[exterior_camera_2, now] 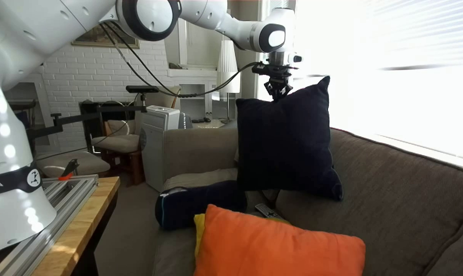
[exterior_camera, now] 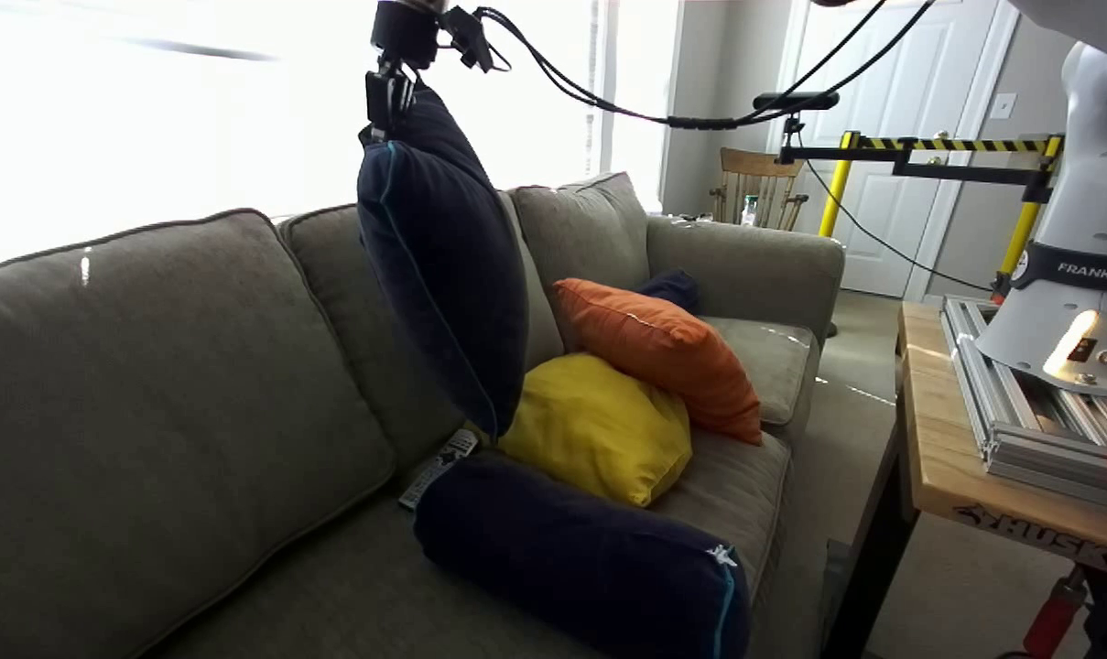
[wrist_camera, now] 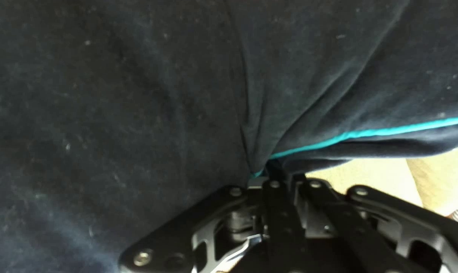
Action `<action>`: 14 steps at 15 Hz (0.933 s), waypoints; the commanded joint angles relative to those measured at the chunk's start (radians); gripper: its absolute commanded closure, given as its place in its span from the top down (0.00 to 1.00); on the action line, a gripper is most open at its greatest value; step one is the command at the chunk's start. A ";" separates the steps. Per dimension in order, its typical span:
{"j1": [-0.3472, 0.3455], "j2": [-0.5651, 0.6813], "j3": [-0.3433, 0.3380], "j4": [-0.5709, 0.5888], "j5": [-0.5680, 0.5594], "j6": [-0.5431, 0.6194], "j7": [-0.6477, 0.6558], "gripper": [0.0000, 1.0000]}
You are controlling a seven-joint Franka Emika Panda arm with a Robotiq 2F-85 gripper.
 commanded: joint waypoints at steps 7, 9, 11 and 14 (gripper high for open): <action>0.007 0.072 -0.018 0.177 -0.001 -0.109 0.065 0.65; 0.006 0.060 -0.029 0.179 -0.006 -0.143 0.098 0.79; -0.001 0.039 -0.024 0.129 -0.005 -0.107 0.072 0.68; -0.001 0.039 -0.039 0.141 -0.006 -0.128 0.088 0.85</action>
